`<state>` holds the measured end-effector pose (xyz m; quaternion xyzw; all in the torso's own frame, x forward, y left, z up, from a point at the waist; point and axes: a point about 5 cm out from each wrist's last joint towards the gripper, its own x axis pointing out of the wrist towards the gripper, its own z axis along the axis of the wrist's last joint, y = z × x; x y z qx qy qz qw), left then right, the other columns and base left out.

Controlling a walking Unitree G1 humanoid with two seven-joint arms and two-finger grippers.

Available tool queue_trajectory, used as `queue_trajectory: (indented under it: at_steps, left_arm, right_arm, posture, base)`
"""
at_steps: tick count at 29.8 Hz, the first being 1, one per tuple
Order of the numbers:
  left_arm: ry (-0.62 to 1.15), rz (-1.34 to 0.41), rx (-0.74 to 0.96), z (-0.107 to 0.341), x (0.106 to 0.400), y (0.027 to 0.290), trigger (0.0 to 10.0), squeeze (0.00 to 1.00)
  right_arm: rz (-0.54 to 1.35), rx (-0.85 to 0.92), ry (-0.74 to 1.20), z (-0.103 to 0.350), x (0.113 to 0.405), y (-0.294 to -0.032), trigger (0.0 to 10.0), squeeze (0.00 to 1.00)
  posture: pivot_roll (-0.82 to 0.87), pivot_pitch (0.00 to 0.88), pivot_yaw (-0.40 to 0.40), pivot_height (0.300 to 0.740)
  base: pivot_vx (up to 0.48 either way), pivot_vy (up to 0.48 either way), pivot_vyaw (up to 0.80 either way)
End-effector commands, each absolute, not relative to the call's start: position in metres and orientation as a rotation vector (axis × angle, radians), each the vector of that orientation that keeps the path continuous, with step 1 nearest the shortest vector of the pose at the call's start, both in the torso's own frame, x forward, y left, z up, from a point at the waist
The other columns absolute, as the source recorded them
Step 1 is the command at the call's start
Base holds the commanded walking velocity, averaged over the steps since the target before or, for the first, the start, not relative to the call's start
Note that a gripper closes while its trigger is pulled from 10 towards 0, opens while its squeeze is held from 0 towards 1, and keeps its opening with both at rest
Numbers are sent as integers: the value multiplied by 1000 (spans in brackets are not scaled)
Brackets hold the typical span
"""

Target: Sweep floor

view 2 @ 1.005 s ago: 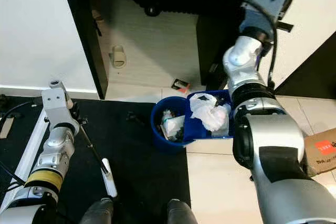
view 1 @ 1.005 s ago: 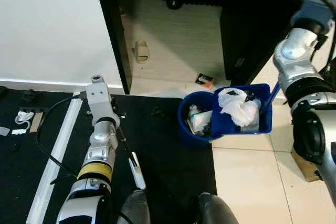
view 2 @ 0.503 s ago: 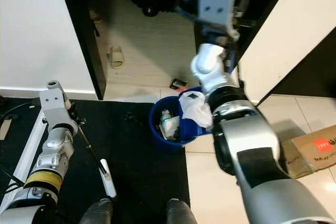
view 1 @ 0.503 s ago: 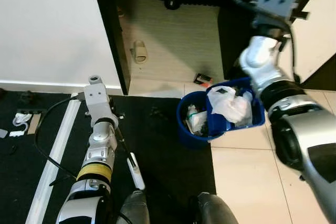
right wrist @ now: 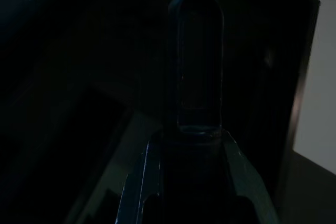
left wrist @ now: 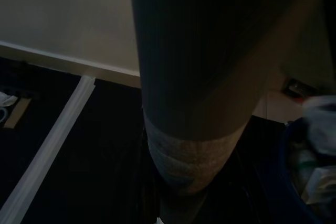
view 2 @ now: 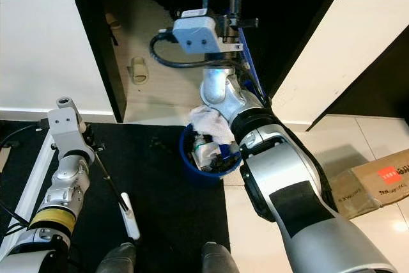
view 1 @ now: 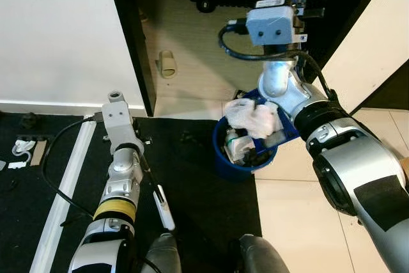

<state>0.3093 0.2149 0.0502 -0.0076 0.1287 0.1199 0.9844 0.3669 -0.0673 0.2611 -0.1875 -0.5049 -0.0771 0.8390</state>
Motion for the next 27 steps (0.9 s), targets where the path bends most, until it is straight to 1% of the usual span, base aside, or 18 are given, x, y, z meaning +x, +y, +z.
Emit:
queue_trajectory:
  at_steps: [1,6,15,16,20,23,27]
  left_arm:
    - [231,242,-4,56,311,217,10000,0]
    - [234,232,-4,56,311,215,10000,0]
    - [238,220,-2,56,314,214,10000,0]
    - [237,217,0,57,315,214,10000,0]
    - [236,214,2,57,315,214,10000,0]
    - [233,213,4,59,316,214,10000,0]
    - [229,212,8,60,317,214,10000,0]
  right_arm:
    - [-116,-396,-1125,263,362,-64,10000,0]
    - [-91,-395,-1125,253,359,-67,10000,0]
    - [-102,-427,-1136,250,359,-73,10000,0]
    - [-121,-466,-1151,253,361,-78,10000,0]
    - [-158,-497,-1150,257,364,-85,10000,0]
    - [-249,-541,-1144,270,371,-103,10000,0]
    - [-314,-584,-1189,292,374,-118,10000,0]
  posture:
    - [53,33,-102,740]
    - [49,35,-95,740]
    - [48,30,-84,740]
    - [50,29,-82,740]
    - [52,27,-81,740]
    - [56,25,-78,740]
    - [59,25,-79,740]
  base:
    - [0,0,0]
    - [0,0,0]
    - [0,0,0]
    - [0,0,0]
    - [0,0,0]
    - [0,0,0]
    - [0,0,0]
